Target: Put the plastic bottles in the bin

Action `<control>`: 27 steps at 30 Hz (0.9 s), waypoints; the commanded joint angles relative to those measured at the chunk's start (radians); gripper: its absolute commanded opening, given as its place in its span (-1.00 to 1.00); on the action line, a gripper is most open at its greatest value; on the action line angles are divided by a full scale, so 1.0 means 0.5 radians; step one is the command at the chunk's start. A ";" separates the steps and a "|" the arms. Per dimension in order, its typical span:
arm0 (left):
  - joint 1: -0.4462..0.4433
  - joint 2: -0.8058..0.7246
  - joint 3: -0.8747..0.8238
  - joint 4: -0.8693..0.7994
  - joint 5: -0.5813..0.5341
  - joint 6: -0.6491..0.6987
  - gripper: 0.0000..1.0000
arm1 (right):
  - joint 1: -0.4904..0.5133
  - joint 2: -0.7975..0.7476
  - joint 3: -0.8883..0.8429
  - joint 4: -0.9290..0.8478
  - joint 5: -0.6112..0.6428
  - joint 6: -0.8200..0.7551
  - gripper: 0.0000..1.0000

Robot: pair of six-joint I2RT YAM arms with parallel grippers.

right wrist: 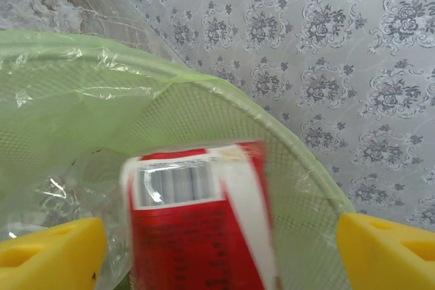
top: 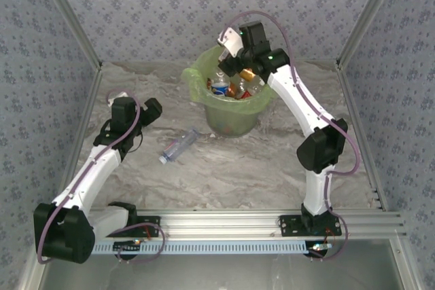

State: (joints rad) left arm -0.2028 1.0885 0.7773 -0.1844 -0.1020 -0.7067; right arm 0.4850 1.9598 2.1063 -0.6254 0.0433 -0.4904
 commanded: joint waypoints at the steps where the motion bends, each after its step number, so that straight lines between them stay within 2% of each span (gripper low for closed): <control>1: 0.010 0.019 0.025 -0.027 0.041 0.040 0.98 | -0.013 -0.097 -0.015 0.038 0.097 0.019 0.81; 5: 0.010 0.037 0.023 -0.033 0.047 0.034 0.99 | -0.009 -0.215 -0.135 0.136 0.088 0.123 0.86; 7: 0.010 0.045 0.019 -0.039 0.047 0.030 0.99 | -0.004 -0.293 -0.230 0.195 0.087 0.187 0.97; 14: 0.010 0.129 0.056 -0.123 0.053 -0.015 0.99 | -0.004 -0.611 -0.679 0.497 0.175 0.464 0.97; 20: 0.010 0.296 0.120 -0.182 0.248 -0.010 0.99 | -0.020 -0.917 -0.993 0.599 0.378 0.841 0.97; 25: 0.002 0.366 0.090 -0.170 0.409 -0.016 0.98 | -0.059 -1.183 -1.305 0.676 0.582 0.975 0.98; 27: -0.006 0.369 0.061 -0.162 0.437 -0.019 0.99 | -0.107 -1.293 -1.456 0.721 0.566 1.051 0.98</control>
State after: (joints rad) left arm -0.2031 1.2720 0.7975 -0.2626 0.0551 -0.7086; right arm 0.4576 1.3838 1.4509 -0.3183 0.2611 -0.0593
